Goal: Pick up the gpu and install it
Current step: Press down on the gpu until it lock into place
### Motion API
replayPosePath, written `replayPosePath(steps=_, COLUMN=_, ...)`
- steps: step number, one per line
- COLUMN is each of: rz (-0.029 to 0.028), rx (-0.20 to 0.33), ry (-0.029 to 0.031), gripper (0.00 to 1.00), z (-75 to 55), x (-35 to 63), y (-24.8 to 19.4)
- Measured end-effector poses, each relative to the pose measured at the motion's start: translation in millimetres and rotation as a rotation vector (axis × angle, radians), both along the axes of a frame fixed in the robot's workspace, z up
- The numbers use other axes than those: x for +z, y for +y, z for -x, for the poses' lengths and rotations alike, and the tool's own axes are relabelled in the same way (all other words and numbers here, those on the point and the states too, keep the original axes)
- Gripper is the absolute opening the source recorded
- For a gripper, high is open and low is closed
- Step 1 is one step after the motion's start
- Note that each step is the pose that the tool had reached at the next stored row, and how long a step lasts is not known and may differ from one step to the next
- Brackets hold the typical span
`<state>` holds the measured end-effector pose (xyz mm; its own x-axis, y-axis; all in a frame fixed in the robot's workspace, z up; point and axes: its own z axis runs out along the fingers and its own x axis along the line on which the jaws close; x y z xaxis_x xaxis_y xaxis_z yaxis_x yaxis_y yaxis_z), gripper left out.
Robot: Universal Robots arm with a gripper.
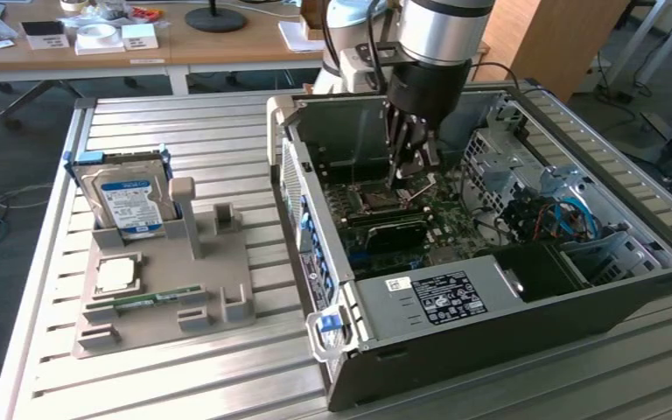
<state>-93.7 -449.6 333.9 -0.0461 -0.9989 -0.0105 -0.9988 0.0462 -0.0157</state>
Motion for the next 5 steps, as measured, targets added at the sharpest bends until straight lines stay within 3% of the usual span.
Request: replayPosePath(steps=5, rz=0.0002, rx=0.000, ry=0.0000, gripper=0.11, z=0.0, x=0.1, y=0.0)
